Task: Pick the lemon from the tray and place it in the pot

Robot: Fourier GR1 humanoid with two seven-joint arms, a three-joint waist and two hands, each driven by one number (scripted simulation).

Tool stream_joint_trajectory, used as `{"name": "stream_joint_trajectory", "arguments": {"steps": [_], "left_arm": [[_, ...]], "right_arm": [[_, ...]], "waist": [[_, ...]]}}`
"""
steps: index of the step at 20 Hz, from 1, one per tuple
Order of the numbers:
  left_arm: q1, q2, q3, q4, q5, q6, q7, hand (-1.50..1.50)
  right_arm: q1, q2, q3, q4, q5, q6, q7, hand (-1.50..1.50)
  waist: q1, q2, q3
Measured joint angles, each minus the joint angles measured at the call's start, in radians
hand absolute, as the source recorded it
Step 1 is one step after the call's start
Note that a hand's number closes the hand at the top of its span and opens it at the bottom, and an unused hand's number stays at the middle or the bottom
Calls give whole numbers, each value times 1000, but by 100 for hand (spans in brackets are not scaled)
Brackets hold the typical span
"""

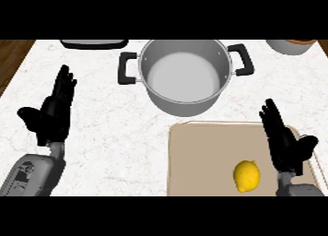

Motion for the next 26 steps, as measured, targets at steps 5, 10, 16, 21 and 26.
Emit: {"name": "stream_joint_trajectory", "arguments": {"steps": [5,10,16,21,26], "left_arm": [[55,23,-57,11,14,-103,48,0],[105,24,-116,50,30,-176,92,0],[139,32,-147,66,61,-254,115,0],[161,37,-156,68,69,-289,103,0],[162,43,-156,58,74,-303,110,0]], "right_arm": [[33,-1,78,-26,190,-173,120,150],[70,-120,63,-15,477,-412,147,-150],[107,-26,135,-148,809,-728,111,-150],[193,109,194,-227,1076,-720,272,-150],[253,174,229,-309,1242,-607,534,-150]], "waist": [[-18,1,-14],[-63,1,-32],[-61,-8,-26],[-55,-5,-26],[-47,-2,-25]]}}
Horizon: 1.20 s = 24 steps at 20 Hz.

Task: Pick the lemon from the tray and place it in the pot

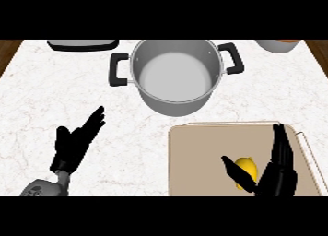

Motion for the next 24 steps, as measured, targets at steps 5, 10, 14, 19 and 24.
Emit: {"name": "stream_joint_trajectory", "arguments": {"steps": [5,10,14,19,24], "left_arm": [[-4,7,7,5,9,-26,-3,0],[-20,-10,2,20,1,-30,-3,0],[-22,-17,8,39,-1,-43,-19,0],[-33,-25,23,50,-11,-58,-17,0],[-27,-45,40,60,-37,-67,-26,0]], "right_arm": [[-45,19,56,-120,129,161,330,-150],[-97,25,133,-159,147,329,572,-150],[-109,25,137,-150,94,429,632,-150],[-59,25,153,-165,106,481,647,-150],[33,6,139,-218,133,476,603,-150]], "waist": [[16,3,3],[27,5,7],[30,6,8],[27,5,10],[25,5,10]]}}
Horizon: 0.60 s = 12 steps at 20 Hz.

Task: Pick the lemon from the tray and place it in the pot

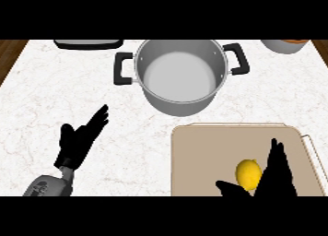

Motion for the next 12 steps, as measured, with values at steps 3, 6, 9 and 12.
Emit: {"name": "stream_joint_trajectory", "arguments": {"steps": [3,6,9,12], "left_arm": [[13,2,15,-32,-6,-11,23,0],[14,-9,19,-40,-21,-11,33,0],[7,-10,32,-50,-15,-23,57,0],[5,-21,36,-49,-24,-21,58,0]], "right_arm": [[54,1,4,-21,3,-21,-32,-150],[96,2,9,-60,-34,-49,-72,-150],[120,9,15,-44,-93,-113,-132,-150],[138,2,5,-21,-179,-194,-215,-150]], "waist": [[1,-1,0],[0,-1,0],[0,-1,1],[0,0,1]]}}
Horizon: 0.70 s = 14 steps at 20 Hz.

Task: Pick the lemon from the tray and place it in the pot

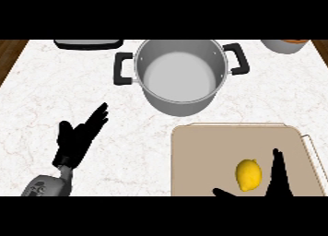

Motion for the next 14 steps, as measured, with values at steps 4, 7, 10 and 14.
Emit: {"name": "stream_joint_trajectory", "arguments": {"steps": [4,7,10,14], "left_arm": [[13,-3,8,-7,-7,-14,-4,0],[18,-8,17,7,-19,-20,-22,0],[17,-18,26,18,-29,-27,-27,0],[14,-33,37,34,-47,-41,-40,0]], "right_arm": [[-3,4,-8,30,-103,-89,-79,-150],[-10,-11,-46,92,-223,-153,-172,-150],[-10,-25,-79,153,-344,-203,-268,-150],[-17,-35,-108,236,-493,-239,-414,150]], "waist": [[2,0,0],[2,0,0],[2,1,0],[2,0,-1]]}}
